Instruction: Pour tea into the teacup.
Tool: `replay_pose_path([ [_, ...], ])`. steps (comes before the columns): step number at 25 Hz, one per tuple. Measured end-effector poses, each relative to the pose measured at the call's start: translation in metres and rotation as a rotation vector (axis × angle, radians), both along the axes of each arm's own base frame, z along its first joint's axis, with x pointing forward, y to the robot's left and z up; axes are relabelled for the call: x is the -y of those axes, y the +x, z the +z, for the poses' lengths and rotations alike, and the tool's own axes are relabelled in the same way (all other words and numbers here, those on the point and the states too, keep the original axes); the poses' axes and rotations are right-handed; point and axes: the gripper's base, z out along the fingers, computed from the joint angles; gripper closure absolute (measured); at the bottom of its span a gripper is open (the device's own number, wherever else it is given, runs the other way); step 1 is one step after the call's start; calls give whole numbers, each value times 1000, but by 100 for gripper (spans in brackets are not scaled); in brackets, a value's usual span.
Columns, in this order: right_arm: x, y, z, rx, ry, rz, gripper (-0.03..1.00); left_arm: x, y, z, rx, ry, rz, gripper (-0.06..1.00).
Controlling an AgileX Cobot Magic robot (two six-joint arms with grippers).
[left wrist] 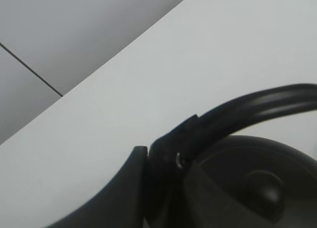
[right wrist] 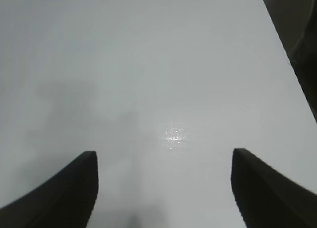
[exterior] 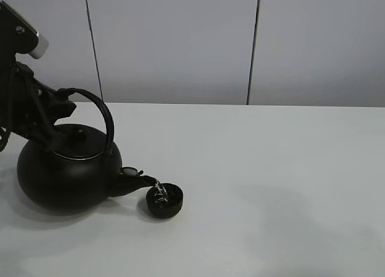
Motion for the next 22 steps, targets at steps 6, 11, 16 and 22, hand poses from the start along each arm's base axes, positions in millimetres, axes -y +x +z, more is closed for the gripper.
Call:
replay_pose_path([
  [6,0,0,0,0,0,0,45,-2,1,0,-37,-87,71,84],
  [11,0,0,0,0,0,0,45,-1,1,1,-85,-215,133,84],
  [16,0,0,0,0,0,0,45,-3,3,7,-68,-355,153,84],
  [22,0,0,0,0,0,0,45,-34,-1,2,-61,-463,181,84],
])
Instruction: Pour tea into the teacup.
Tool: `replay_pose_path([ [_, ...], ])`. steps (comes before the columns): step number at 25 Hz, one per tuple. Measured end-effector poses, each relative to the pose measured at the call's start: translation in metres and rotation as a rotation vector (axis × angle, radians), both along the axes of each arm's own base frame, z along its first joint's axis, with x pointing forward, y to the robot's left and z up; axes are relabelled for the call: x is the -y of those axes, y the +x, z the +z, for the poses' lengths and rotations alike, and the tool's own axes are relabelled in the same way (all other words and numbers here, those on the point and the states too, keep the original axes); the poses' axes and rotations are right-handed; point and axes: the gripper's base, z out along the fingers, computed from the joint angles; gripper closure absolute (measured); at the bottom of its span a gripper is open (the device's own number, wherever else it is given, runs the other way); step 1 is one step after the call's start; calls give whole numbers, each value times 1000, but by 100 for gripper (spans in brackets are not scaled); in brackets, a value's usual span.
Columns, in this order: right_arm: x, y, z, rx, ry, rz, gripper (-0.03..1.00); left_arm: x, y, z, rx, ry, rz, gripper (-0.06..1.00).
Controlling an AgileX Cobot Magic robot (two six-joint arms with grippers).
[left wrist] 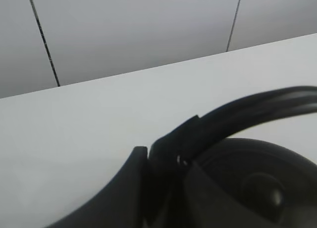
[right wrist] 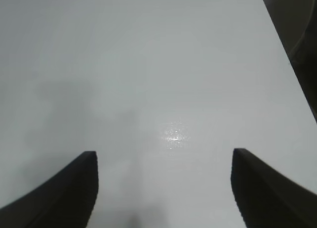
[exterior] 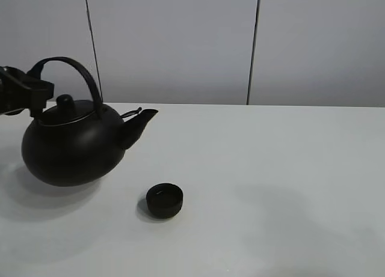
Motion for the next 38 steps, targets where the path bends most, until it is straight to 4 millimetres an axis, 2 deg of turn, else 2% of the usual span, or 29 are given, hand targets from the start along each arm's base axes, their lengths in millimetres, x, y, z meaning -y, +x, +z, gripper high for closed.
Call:
replay_pose_path([
  [5,0,0,0,0,0,0,45,-26,-11,-9,-1,-11,29,84],
  [11,0,0,0,0,0,0,45,-38,-20,-17,-2,3,17,84],
  [21,0,0,0,0,2,1,45,-37,-17,-39,-13,26,-28,84],
  [38,0,0,0,1,3,2,45,-35,-19,-42,-16,87,-73,84],
])
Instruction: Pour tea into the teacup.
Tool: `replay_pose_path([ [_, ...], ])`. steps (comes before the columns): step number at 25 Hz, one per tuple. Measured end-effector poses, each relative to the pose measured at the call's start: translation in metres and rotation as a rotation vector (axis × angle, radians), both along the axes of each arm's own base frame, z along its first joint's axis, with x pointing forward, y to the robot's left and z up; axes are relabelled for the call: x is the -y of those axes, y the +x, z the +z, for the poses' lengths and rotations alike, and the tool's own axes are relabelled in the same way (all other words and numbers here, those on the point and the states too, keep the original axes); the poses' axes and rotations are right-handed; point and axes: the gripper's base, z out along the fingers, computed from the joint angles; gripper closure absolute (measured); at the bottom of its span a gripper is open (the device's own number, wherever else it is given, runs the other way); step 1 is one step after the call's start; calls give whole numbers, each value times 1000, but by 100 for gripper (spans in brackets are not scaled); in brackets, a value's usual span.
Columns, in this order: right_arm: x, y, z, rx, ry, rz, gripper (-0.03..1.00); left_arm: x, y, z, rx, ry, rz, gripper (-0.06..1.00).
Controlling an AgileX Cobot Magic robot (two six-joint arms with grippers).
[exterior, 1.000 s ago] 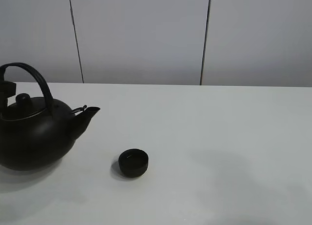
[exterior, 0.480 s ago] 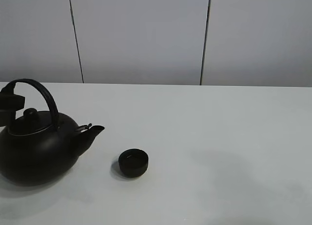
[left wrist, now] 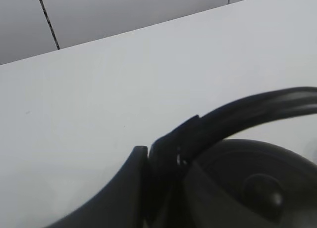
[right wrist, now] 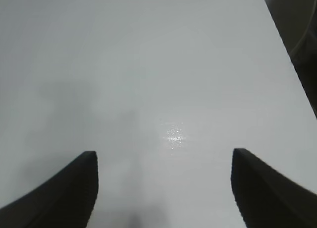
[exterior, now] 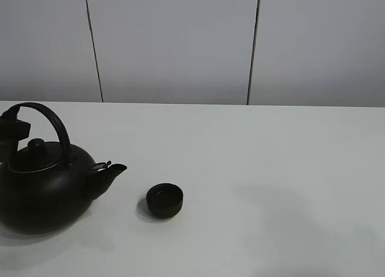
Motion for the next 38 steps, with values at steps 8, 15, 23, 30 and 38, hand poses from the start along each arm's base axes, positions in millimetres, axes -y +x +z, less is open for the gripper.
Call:
replay_pose_path([
  [8,0,0,0,1,5,3,45,0,0,0,-8,13,-7,84],
  [15,0,0,0,1,5,3,45,2,0,1,2,15,-29,84],
  [23,0,0,0,1,5,3,45,2,0,1,-47,-64,6,78],
  [30,0,0,0,1,5,3,45,2,1,3,-46,-108,16,71],
  [38,0,0,0,1,5,3,45,1,-16,-1,-63,-165,61,70],
])
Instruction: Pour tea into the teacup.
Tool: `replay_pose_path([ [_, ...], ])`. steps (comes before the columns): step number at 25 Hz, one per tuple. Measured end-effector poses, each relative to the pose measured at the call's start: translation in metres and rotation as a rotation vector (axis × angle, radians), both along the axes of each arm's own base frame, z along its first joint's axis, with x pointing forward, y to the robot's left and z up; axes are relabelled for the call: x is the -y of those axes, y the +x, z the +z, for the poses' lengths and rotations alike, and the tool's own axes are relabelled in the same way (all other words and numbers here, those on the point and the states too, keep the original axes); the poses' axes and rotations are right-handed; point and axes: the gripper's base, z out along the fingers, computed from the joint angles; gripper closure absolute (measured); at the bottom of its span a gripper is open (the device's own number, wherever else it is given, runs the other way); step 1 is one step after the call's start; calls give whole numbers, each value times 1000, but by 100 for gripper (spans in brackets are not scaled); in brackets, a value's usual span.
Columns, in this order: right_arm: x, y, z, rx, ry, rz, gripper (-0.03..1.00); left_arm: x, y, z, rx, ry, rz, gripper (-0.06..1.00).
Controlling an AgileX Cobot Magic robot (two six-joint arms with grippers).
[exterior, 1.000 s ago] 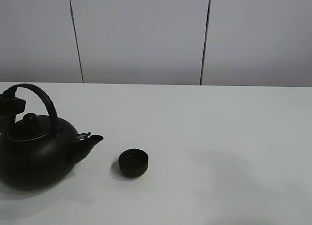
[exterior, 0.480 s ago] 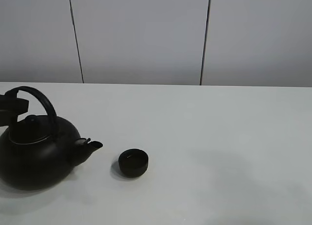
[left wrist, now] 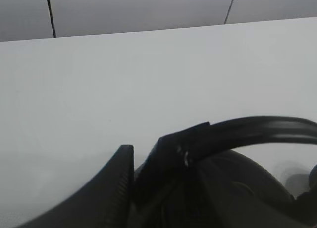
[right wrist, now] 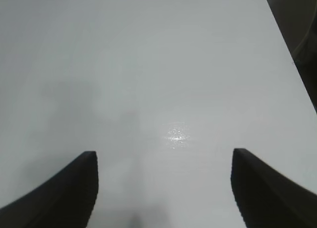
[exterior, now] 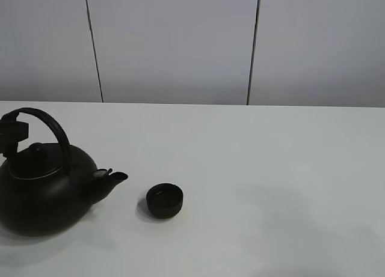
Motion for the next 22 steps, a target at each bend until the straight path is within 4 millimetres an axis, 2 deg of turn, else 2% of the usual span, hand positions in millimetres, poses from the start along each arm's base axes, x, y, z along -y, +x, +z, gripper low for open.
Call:
replay_pose_path([
  [7,0,0,0,0,0,0,45,-1,-18,-4,12,-41,48,70],
  [12,0,0,0,0,0,0,45,-1,-21,-5,33,-11,34,68],
  [17,0,0,0,0,0,0,45,0,-23,-5,35,-11,20,49],
  [22,0,0,0,0,0,0,45,0,-32,-9,10,-16,27,44],
])
